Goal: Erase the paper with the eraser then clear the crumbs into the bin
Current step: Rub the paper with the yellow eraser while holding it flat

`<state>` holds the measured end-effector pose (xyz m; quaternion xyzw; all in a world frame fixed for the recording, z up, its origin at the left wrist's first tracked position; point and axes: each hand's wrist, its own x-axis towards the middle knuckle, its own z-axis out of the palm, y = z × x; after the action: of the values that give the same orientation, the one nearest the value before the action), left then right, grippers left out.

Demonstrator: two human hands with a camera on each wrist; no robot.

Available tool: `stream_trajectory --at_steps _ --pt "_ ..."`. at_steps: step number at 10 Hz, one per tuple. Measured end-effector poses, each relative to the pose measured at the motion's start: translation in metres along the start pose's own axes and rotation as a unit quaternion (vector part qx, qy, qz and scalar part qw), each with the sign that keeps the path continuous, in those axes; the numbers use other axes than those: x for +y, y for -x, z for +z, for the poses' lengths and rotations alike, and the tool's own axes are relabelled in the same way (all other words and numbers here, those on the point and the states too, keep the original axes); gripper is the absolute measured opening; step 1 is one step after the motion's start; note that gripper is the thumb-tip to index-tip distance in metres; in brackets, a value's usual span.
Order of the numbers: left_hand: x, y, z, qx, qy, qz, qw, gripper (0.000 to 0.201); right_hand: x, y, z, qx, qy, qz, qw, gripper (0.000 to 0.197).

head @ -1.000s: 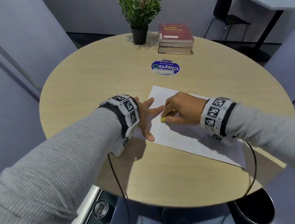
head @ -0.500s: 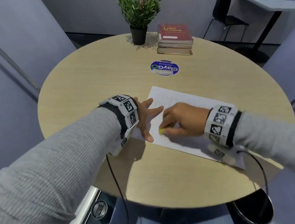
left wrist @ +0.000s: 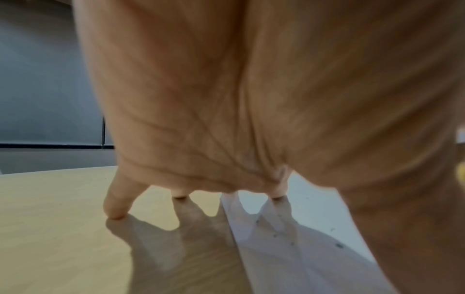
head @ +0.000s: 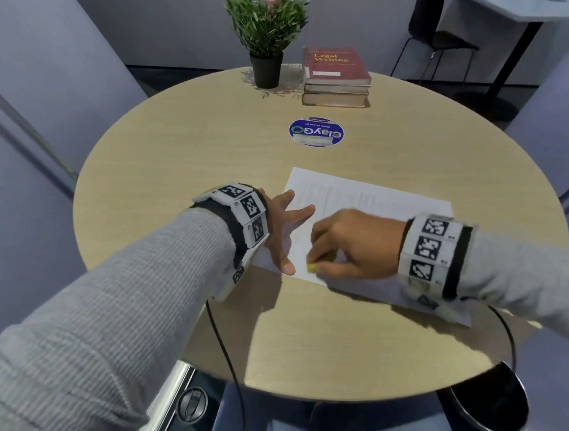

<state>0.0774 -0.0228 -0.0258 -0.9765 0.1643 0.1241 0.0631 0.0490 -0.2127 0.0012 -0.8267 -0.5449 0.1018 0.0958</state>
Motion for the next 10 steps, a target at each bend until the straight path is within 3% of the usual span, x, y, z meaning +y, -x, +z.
stream_trajectory --at_steps 1,2,3,4,5,6,7,8,9,10 --pt "-0.016 -0.039 0.047 0.241 -0.091 0.102 0.961 0.115 0.009 -0.006 -0.008 -0.015 -0.015 0.041 0.999 0.019" --pt "0.014 0.007 0.011 0.01 0.005 0.163 0.987 0.106 0.022 -0.016 -0.011 0.016 0.017 0.077 0.997 0.021" --pt "0.017 0.021 -0.022 -0.152 0.042 0.049 0.986 0.113 0.006 -0.017 0.003 -0.012 0.015 -0.003 1.0 0.023" --pt "0.022 0.032 -0.035 -0.17 0.021 0.051 0.984 0.116 0.016 -0.025 -0.007 -0.008 0.007 0.058 0.998 0.023" --pt "0.022 0.033 -0.033 -0.159 0.026 0.01 0.987 0.105 0.018 -0.028 -0.004 0.009 0.04 0.058 0.997 0.022" --pt "0.021 0.033 -0.033 -0.148 0.018 -0.009 0.989 0.11 0.0 -0.016 0.004 -0.021 0.01 0.005 1.0 0.021" --pt "0.025 0.031 -0.039 -0.167 -0.031 -0.012 0.985 0.112 0.02 -0.004 -0.014 0.051 -0.028 0.083 0.995 0.019" --pt "0.025 0.028 -0.046 -0.167 0.0 -0.029 0.986 0.117 0.039 0.01 -0.023 0.084 -0.022 0.134 0.987 0.019" --pt "0.035 0.027 -0.051 -0.178 0.0 -0.006 0.984 0.126 0.035 0.013 -0.021 0.057 -0.005 0.122 0.991 0.018" --pt "0.041 0.026 -0.051 -0.205 0.0 0.012 0.979 0.115 0.029 0.004 -0.017 0.029 0.002 0.098 0.995 0.019"
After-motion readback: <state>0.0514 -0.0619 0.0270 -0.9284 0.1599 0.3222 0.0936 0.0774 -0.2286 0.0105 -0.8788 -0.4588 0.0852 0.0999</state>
